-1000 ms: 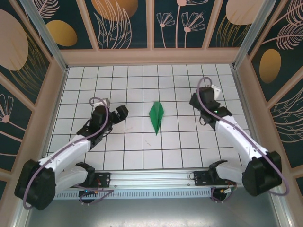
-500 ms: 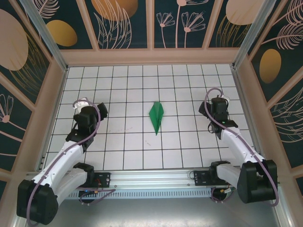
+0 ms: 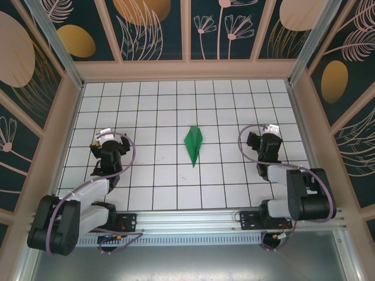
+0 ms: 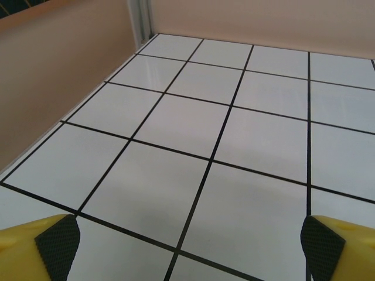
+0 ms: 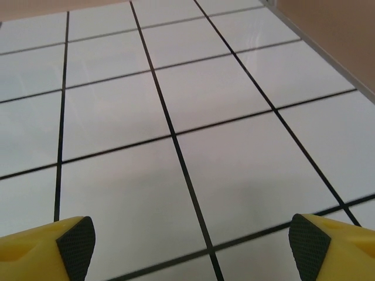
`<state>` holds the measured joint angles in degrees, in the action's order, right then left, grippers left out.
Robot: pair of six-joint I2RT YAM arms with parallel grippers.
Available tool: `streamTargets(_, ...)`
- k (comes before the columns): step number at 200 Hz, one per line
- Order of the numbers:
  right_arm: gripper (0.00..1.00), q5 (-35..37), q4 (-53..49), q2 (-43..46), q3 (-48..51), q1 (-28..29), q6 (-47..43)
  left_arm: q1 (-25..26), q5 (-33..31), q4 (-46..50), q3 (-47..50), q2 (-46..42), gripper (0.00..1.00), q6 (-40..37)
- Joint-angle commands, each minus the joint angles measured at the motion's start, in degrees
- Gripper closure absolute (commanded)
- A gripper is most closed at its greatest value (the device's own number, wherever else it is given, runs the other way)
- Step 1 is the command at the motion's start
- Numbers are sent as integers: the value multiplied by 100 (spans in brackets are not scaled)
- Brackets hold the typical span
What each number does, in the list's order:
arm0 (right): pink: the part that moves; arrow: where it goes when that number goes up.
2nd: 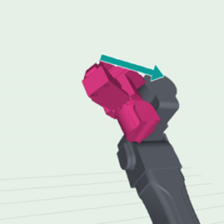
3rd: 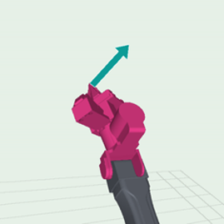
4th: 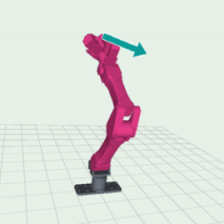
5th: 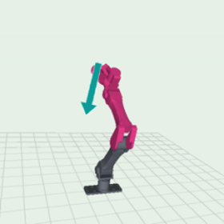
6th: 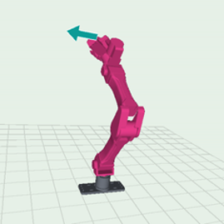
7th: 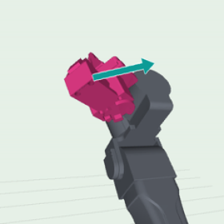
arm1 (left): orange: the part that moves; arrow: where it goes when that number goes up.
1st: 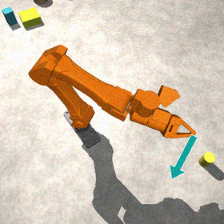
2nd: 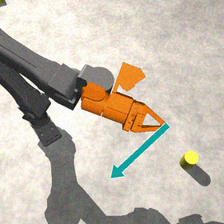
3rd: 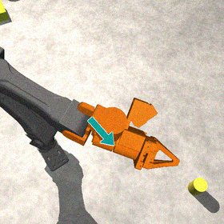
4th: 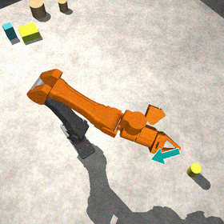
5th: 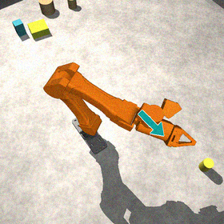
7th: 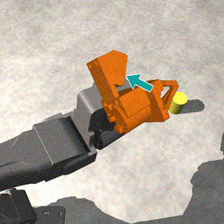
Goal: Fold a paper plane with a square sheet of paper (pick it up from the middle)
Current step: Reset both arms
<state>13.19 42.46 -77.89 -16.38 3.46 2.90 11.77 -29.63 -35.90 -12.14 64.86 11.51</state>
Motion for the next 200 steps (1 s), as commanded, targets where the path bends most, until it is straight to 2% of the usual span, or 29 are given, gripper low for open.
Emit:
streamTargets(1, 11, -852, 2014, -196, 221, -69, -501, -147, 490, -2325, 363, 316, 1, -645)
streamTargets(17, 11, -938, 2600, -623, 290, -66, -657, -255, 671, -3609, 605, 778, 1, -854)
streamTargets(26, 12, -1061, 2395, -607, 223, -188, -525, -353, 908, -3657, 448, 986, 1, -909)
streamTargets(44, 11, -1344, 2853, -747, 413, -324, -480, -491, 1398, -3428, 73, 1384, 1, -1132)
streamTargets(58, 12, -1396, 3412, -1099, 509, -386, -427, -661, 1499, -4220, 100, 2009, 1, -1057)
streamTargets(67, 11, -1412, 2956, -1010, 360, -426, -356, -924, 1634, -4348, 156, 2192, 2, -721)
streamTargets(75, 11, -1407, 3013, -1063, 347, -472, -290, -1046, 1698, -4808, 200, 2457, 1, -647)
streamTargets(86, 10, -1326, 2927, -1047, 314, -515, -207, -1101, 1663, -4037, -11, 2265, 1, -527)
streamTargets(90, 2, -1312, 2932, -1050, 312, -506, -204, -1106, 1638, -4119, 4, 2305, 1, -542)
streamTargets(94, 1, -1310, 2896, -1042, 307, -512, -207, -1107, 1636, -4341, 33, 2376, 1, -552)
streamTargets(106, 1, -1317, 2905, -1042, 310, -507, -210, -1102, 1593, -4245, 47, 2322, 1, -528)
streamTargets(131, 1, -1319, 2909, -1046, 311, -512, -206, -1098, 1530, -4800, 285, 2362, 2, -534)
streamTargets(154, 1, -1319, 2912, -1043, 311, -512, -209, -1098, 1604, -4830, 304, 2367, 1, -561)
streamTargets(165, 1, -1319, 2912, -1047, 309, -512, -206, -1098, 1703, -4544, 164, 2348, 2, -574)
streamTargets(176, 1, -1319, 2910, -1041, 306, -509, -211, -1098, 2058, -4103, -49, 2348, 2, -695)
streamTargets(200, 1, -1319, 2916, -1051, 311, -510, -210, -1098, 2082, -4107, -78, 2370, 1, -694)
